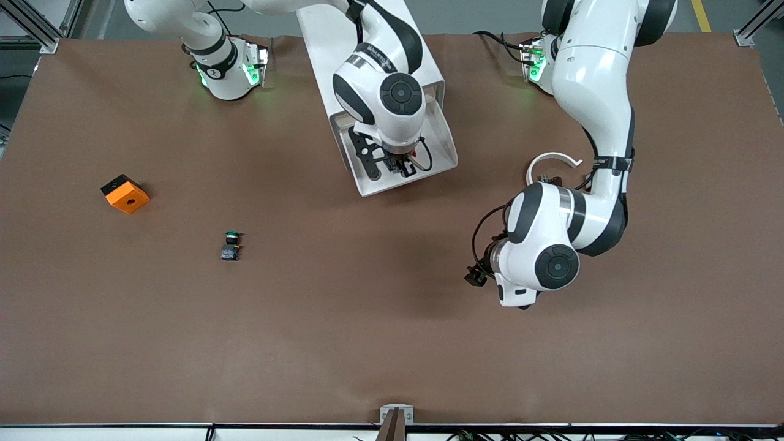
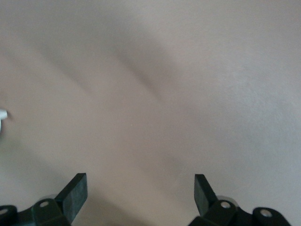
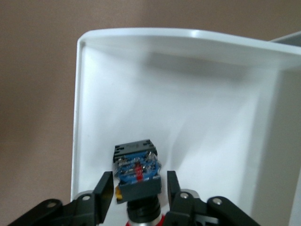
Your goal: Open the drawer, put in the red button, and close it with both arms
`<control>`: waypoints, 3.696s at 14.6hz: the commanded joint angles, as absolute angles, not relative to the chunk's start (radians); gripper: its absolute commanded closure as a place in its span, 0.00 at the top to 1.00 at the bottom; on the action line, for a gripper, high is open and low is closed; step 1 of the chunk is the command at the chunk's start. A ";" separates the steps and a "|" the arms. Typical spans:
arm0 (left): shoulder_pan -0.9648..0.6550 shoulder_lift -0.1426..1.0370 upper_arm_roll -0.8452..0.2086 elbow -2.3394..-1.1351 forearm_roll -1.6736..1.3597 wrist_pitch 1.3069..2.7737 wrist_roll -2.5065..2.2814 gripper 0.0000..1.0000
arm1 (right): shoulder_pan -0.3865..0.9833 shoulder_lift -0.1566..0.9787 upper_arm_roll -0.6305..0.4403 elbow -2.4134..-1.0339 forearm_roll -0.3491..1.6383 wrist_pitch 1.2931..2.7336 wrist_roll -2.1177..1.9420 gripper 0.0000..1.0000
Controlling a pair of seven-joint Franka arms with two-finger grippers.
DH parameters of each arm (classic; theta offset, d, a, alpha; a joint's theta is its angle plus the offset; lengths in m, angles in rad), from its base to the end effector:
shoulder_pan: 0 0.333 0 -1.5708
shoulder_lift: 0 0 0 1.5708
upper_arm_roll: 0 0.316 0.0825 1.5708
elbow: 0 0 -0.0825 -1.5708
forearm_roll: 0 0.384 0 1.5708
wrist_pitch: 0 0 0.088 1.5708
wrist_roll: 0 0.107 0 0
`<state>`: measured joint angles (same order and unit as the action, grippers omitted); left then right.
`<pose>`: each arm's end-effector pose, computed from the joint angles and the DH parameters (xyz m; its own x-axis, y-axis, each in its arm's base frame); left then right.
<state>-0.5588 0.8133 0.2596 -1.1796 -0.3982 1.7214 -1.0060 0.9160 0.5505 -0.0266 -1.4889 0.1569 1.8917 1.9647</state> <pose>0.6677 -0.2968 0.2944 0.6834 0.6731 -0.2828 0.6730 -0.7309 -0.1133 0.4217 0.5427 0.3413 0.4182 -0.9064 -0.0586 -0.8874 -0.4215 0.1865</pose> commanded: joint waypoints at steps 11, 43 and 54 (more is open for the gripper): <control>-0.664 0.766 0.262 -1.210 -0.252 1.813 -0.755 1.00 | 0.763 0.370 -0.046 -1.421 0.178 1.650 1.696 1.00; -0.767 0.549 -0.169 -1.664 -0.364 1.953 -0.769 1.00 | 0.074 -0.316 -0.048 -1.997 0.000 1.671 0.133 1.00; -0.772 0.561 -0.179 -1.667 -0.420 1.953 -0.772 1.00 | 0.023 -0.262 -0.045 -1.864 0.015 1.657 0.150 1.00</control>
<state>-0.7736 0.5800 -0.1647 -1.6433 -0.3963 1.9501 -0.7693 0.0553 -0.2949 -0.0648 -1.9112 0.0102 1.6723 0.1542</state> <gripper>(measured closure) 0.000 0.000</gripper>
